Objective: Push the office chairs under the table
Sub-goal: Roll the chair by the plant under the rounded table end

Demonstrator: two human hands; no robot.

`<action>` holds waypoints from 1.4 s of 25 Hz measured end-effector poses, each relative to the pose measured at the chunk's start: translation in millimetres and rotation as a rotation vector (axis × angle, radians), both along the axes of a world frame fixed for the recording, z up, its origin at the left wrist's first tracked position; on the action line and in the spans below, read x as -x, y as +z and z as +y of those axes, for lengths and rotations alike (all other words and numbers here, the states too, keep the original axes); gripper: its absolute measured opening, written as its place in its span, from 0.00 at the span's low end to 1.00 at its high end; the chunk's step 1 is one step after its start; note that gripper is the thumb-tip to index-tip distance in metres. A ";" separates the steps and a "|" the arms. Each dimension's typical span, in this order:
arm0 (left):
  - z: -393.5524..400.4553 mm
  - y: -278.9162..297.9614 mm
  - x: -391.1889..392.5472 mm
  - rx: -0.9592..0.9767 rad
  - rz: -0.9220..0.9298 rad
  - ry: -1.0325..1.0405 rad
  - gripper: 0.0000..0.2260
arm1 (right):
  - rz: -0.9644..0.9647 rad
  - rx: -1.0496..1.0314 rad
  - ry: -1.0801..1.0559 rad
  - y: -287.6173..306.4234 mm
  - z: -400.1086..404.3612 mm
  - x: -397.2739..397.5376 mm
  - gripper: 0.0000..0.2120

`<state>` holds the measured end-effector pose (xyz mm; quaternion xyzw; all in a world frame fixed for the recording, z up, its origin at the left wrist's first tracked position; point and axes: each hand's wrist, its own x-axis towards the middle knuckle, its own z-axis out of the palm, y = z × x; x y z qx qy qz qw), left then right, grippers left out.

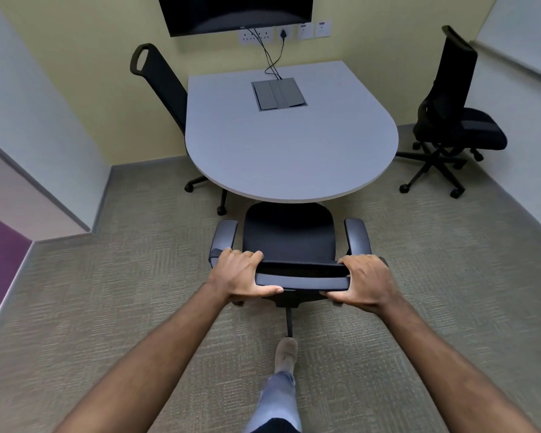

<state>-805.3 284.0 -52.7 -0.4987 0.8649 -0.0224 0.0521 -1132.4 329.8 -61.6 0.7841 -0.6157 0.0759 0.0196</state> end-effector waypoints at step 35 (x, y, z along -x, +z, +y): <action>-132.7 -10.0 30.1 0.061 0.079 0.102 0.49 | -0.054 -0.047 0.066 7.2 -158.0 34.8 0.45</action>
